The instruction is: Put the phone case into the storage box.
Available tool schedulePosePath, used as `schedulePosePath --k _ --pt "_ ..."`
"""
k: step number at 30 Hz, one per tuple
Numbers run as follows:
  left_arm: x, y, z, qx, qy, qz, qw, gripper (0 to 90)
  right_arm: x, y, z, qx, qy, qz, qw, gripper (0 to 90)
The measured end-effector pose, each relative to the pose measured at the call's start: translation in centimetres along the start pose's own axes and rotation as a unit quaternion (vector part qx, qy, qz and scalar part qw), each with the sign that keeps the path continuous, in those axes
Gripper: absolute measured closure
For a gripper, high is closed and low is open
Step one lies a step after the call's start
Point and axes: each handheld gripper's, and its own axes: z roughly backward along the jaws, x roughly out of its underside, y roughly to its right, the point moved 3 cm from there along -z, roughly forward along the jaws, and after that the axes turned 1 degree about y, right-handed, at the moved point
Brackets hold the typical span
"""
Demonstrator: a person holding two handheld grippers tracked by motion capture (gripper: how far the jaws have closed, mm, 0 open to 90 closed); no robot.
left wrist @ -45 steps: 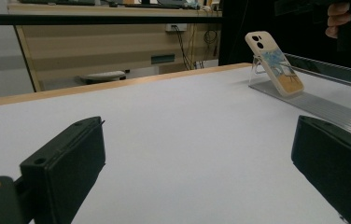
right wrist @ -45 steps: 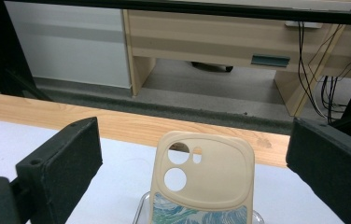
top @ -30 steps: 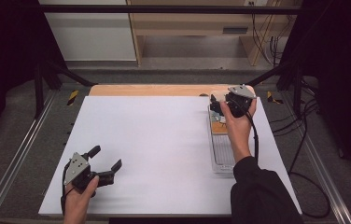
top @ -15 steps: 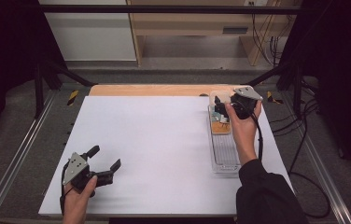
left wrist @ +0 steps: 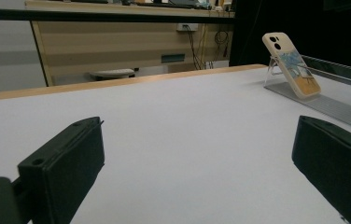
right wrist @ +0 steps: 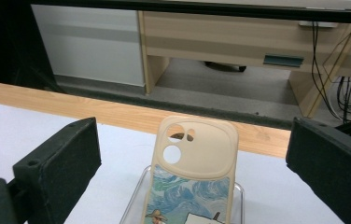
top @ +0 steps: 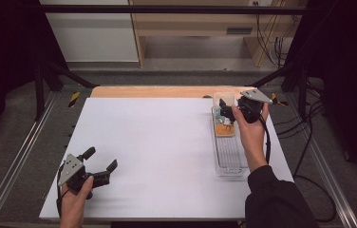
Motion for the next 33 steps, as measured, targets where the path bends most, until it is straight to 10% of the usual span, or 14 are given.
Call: schedulePosePath --k 33 --pt "-0.1 0.3 0.2 0.009 0.004 -0.02 0.9998 1.8 0.5 0.9 5.8 -0.101 0.075 0.017 0.9919 3.6"
